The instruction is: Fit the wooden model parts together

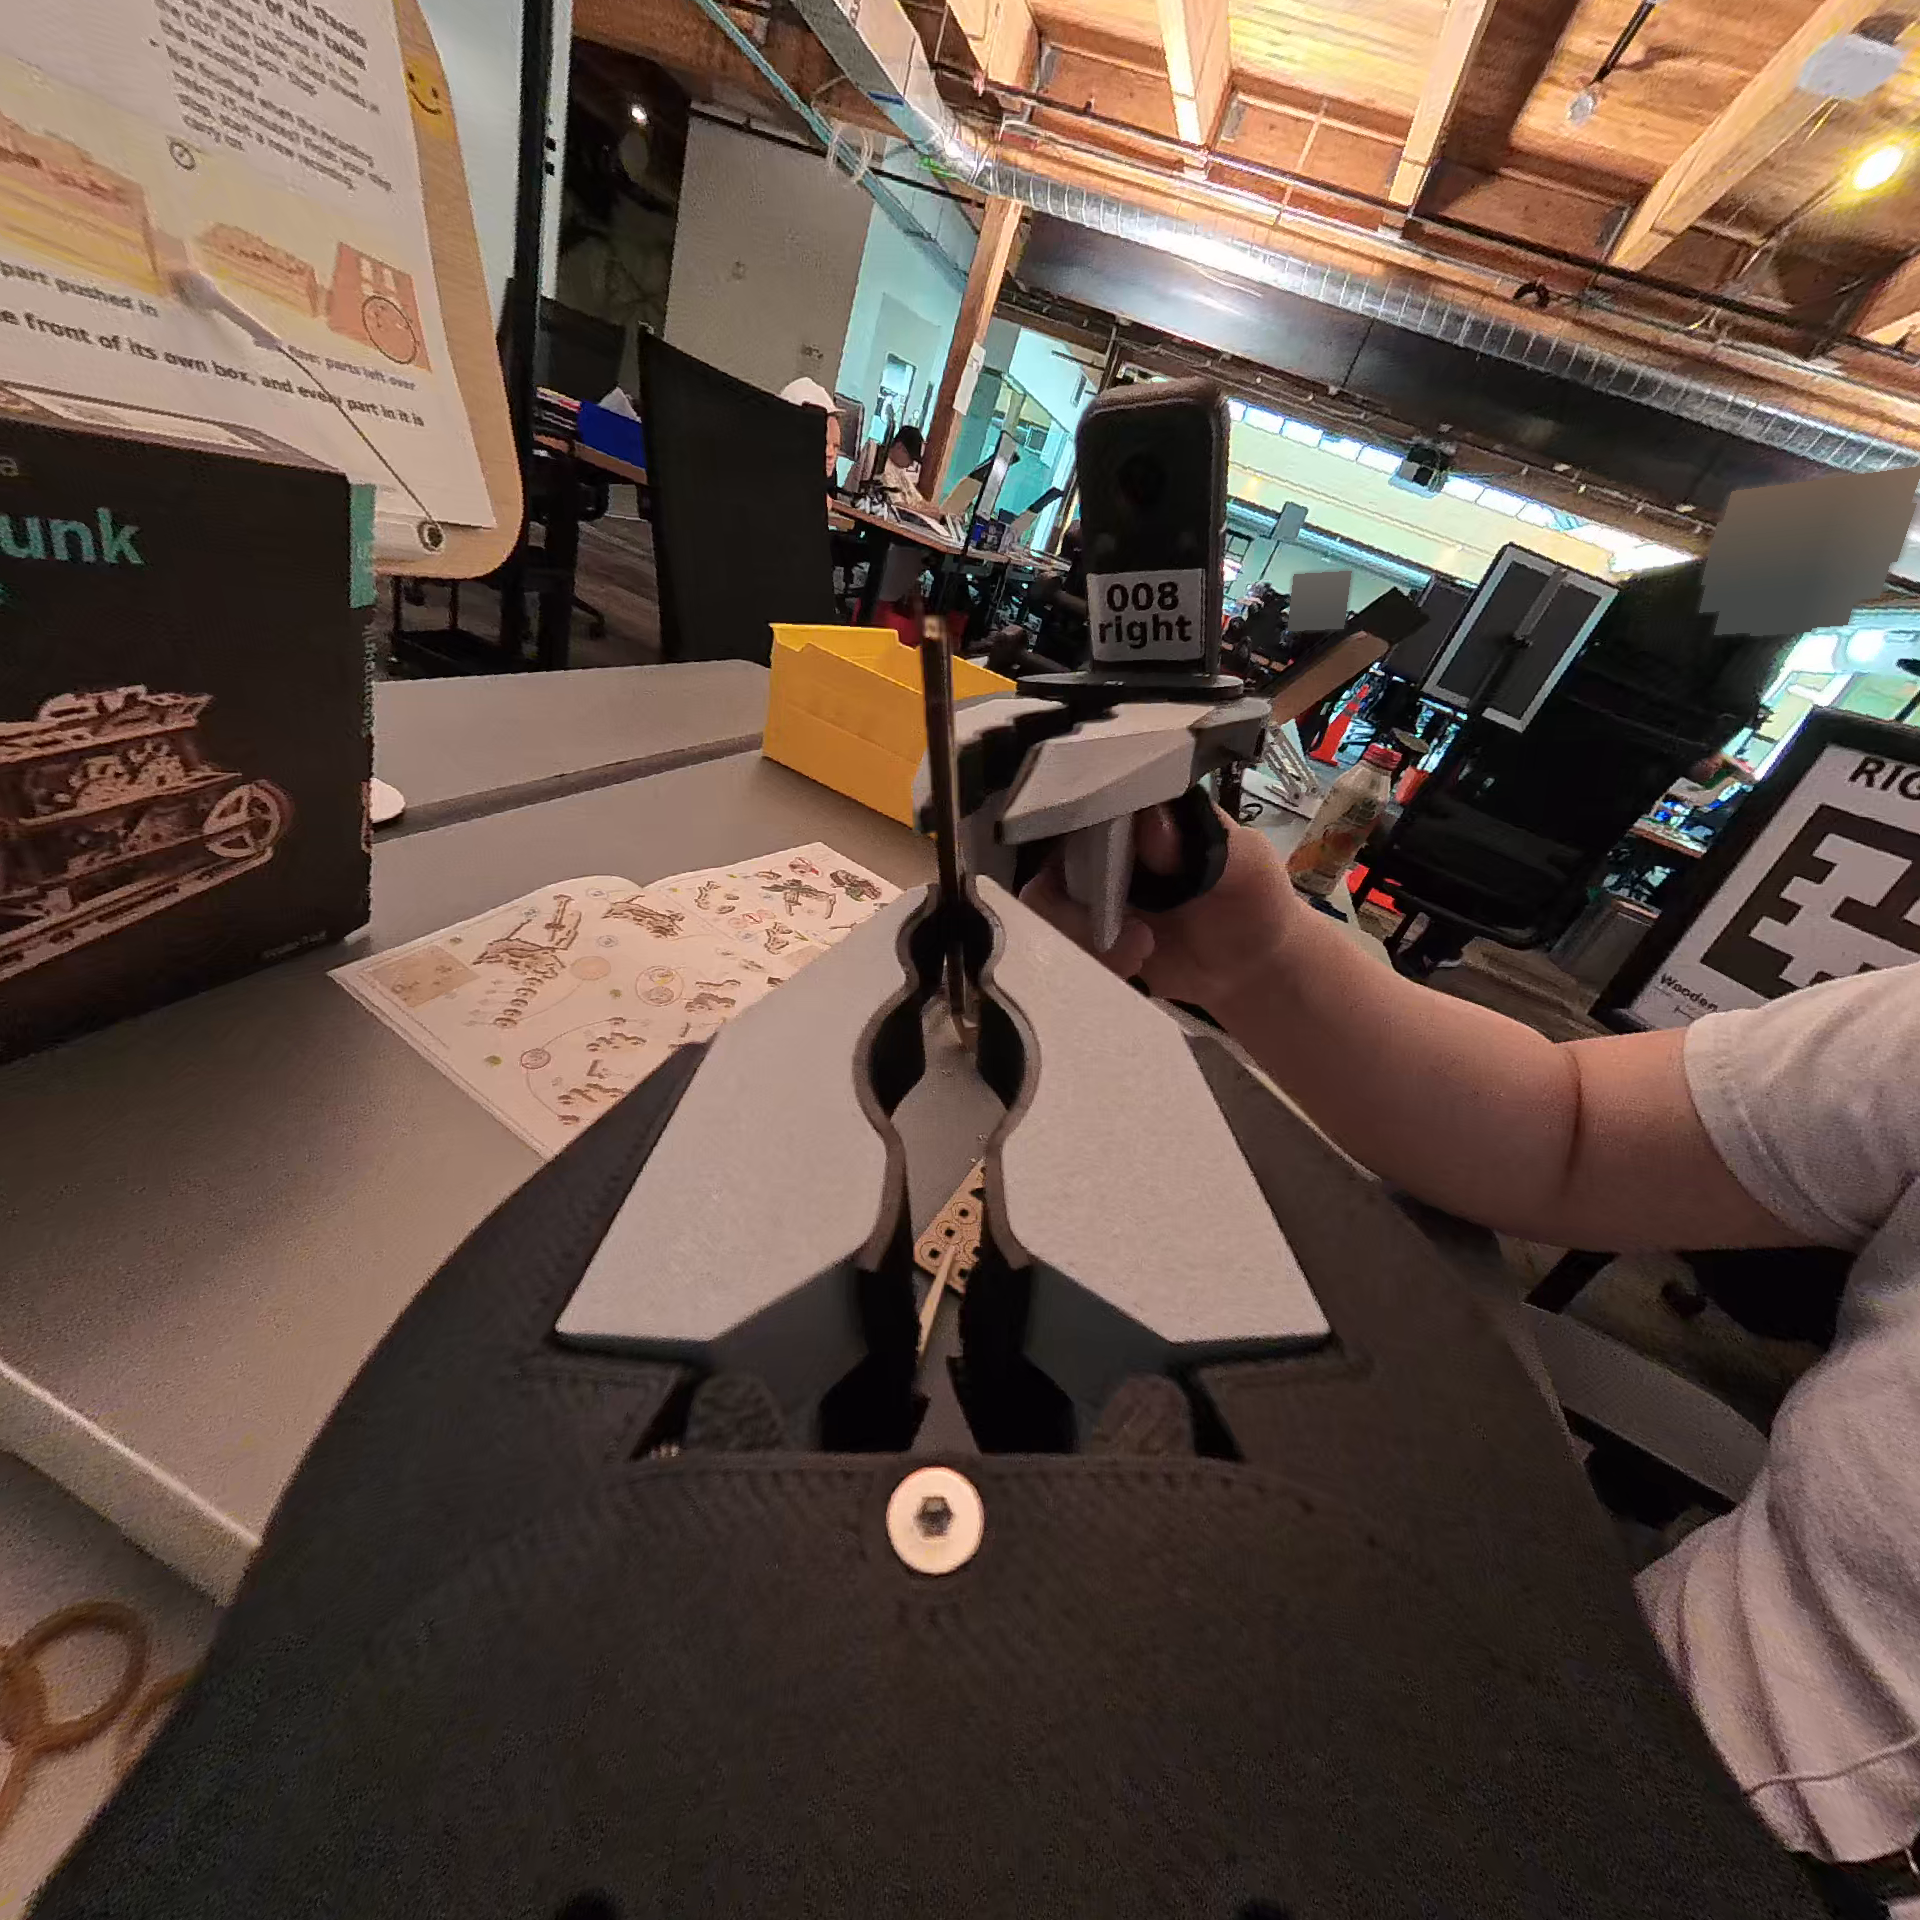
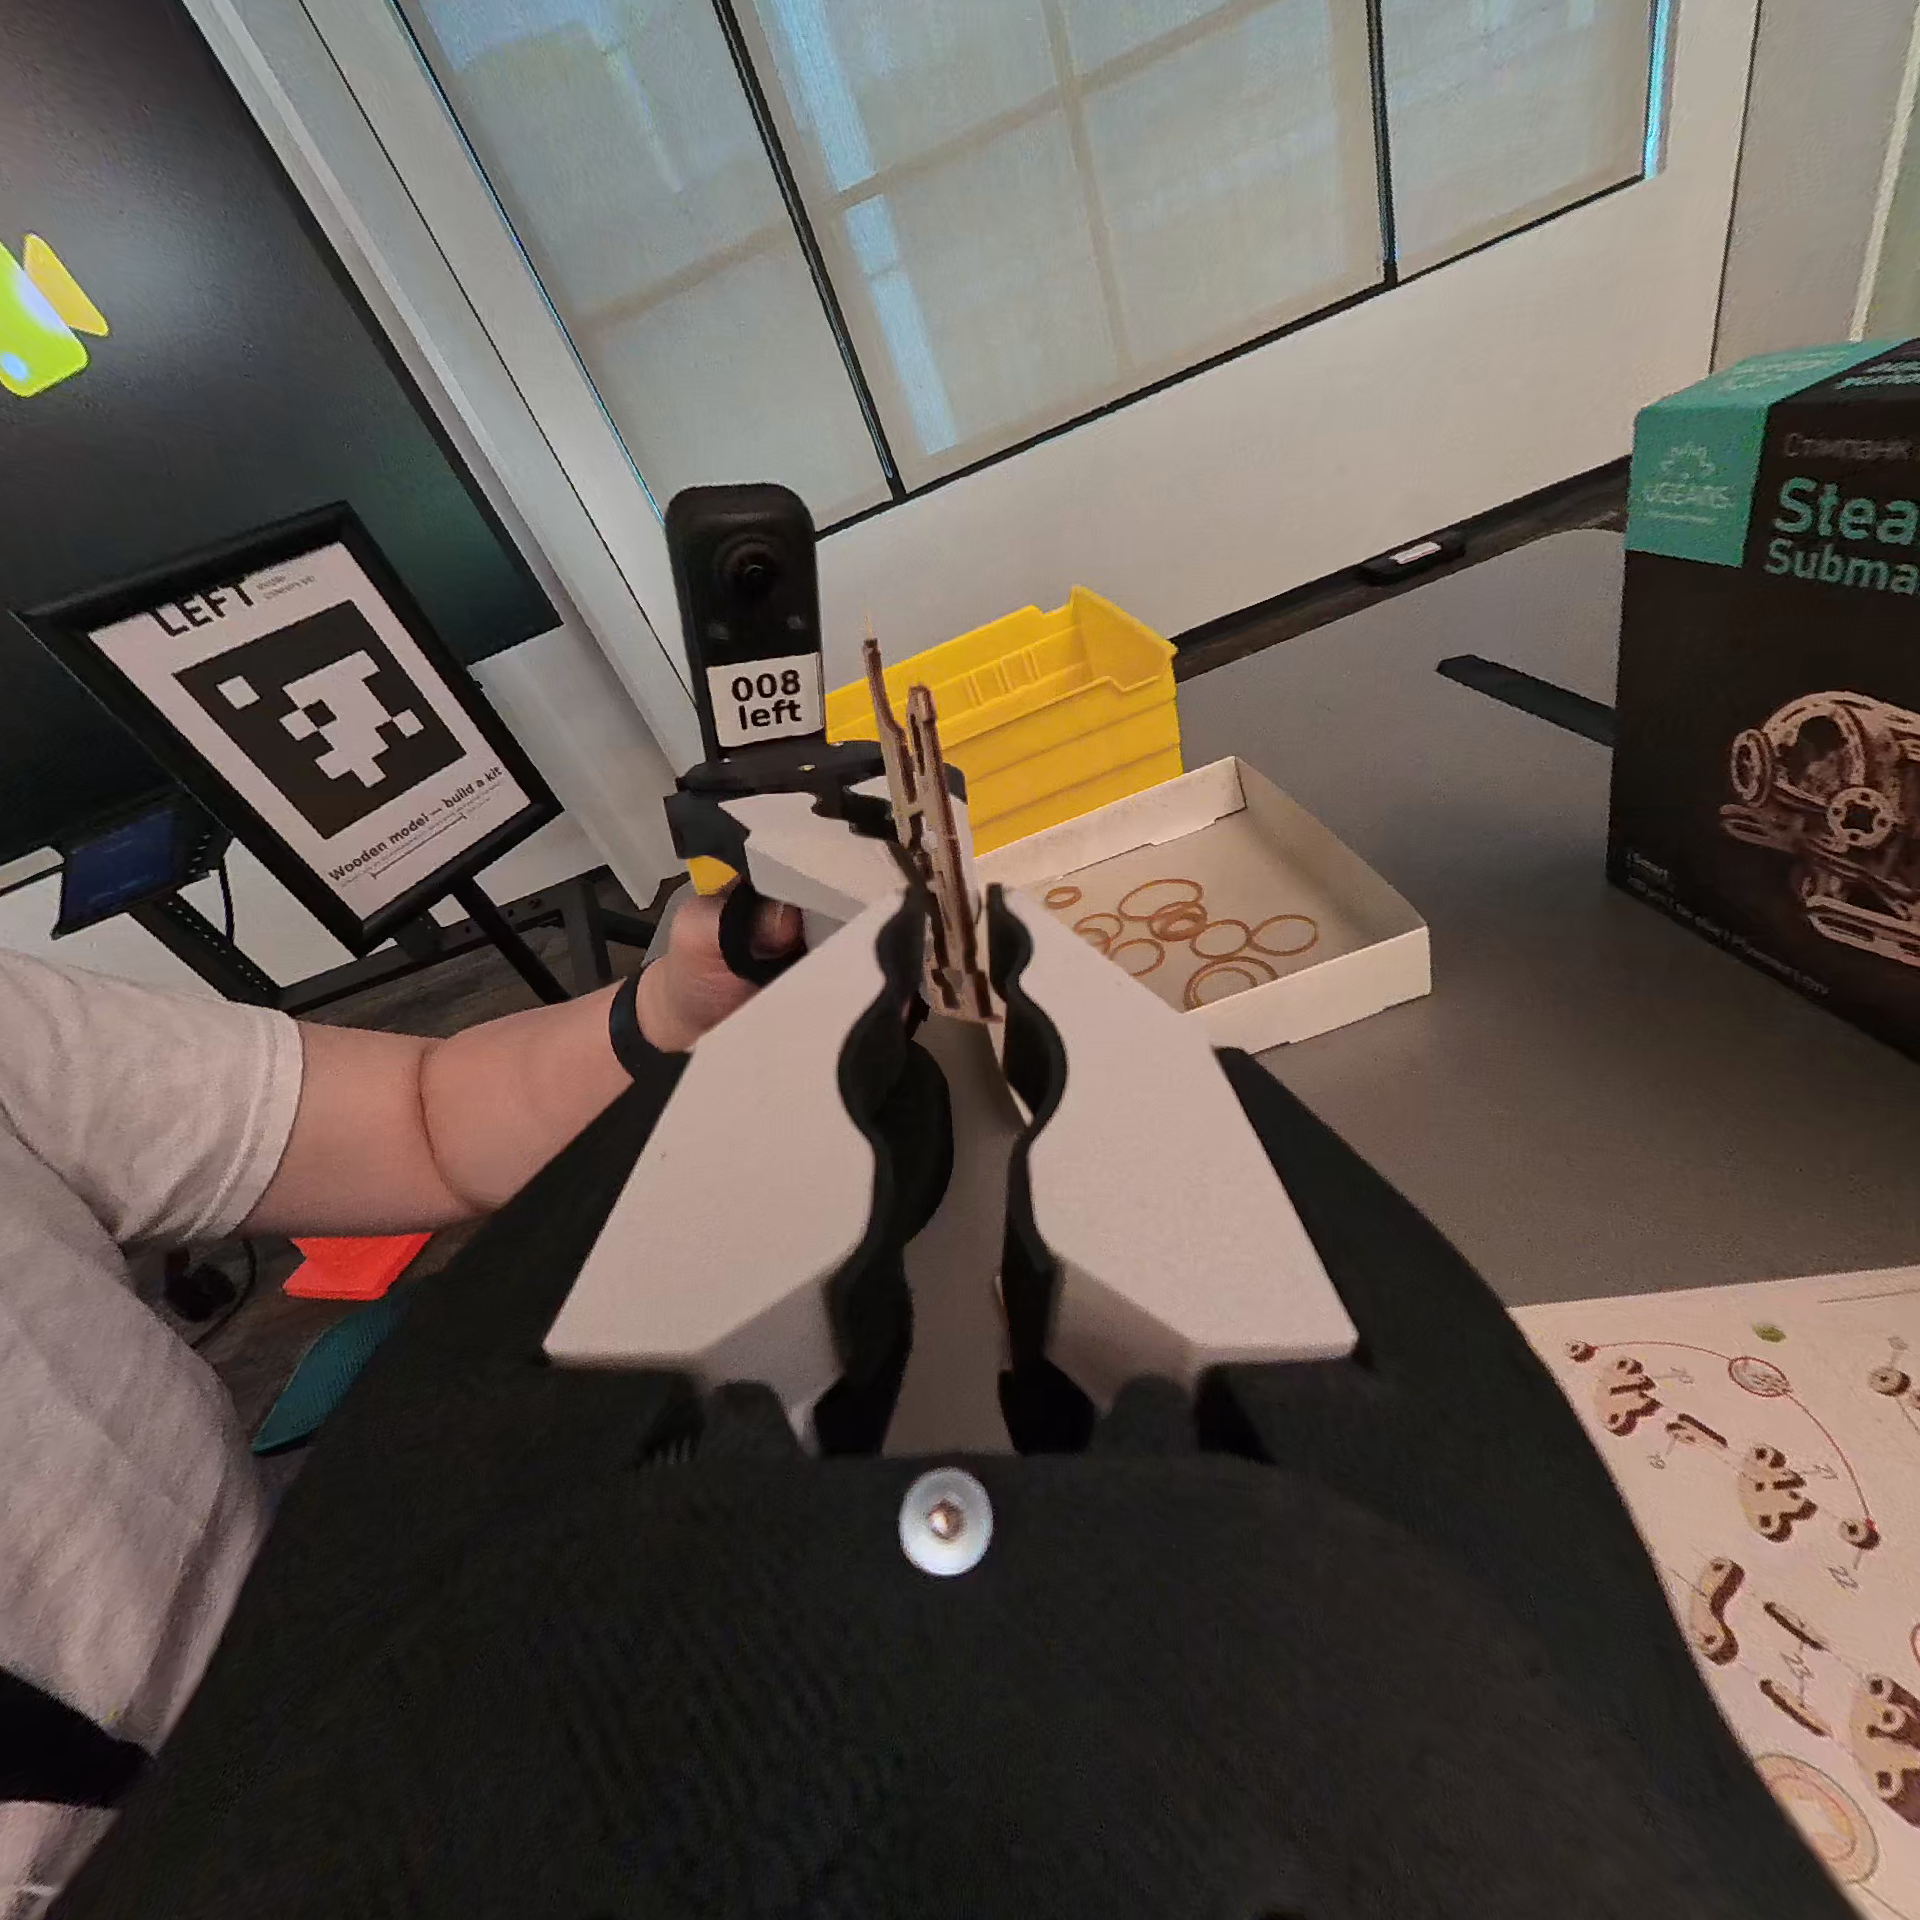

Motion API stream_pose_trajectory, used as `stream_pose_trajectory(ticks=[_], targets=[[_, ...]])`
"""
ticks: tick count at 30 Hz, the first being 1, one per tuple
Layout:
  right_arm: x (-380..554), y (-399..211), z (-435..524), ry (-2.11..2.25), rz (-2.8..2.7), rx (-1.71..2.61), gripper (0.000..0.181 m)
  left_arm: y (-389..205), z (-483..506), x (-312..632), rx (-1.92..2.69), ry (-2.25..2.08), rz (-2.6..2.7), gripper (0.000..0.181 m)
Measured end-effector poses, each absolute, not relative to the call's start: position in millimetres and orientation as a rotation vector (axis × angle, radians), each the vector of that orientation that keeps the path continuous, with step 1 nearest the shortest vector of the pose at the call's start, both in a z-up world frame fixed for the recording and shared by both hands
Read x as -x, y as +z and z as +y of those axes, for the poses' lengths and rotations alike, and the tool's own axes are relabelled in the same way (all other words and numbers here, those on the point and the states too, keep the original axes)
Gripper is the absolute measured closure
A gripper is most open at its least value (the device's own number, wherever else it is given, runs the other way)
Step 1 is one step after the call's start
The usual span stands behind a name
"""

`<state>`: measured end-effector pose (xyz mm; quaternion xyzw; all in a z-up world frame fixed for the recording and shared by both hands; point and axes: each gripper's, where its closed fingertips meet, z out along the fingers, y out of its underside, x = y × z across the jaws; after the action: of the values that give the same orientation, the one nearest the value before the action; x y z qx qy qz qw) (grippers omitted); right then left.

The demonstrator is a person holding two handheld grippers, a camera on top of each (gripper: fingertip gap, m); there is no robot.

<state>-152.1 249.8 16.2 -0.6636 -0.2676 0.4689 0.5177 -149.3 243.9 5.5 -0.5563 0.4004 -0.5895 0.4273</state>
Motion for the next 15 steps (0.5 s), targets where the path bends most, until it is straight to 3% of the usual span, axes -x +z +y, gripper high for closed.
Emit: stream_pose_trajectory(ticks=[15], targets=[[154.2, 9.4, 250.6, 1.048, -0.680, 1.630, 0.179, -1.6, 240.5, 144.1, 1.422, -1.457, 1.036, 0.181]])
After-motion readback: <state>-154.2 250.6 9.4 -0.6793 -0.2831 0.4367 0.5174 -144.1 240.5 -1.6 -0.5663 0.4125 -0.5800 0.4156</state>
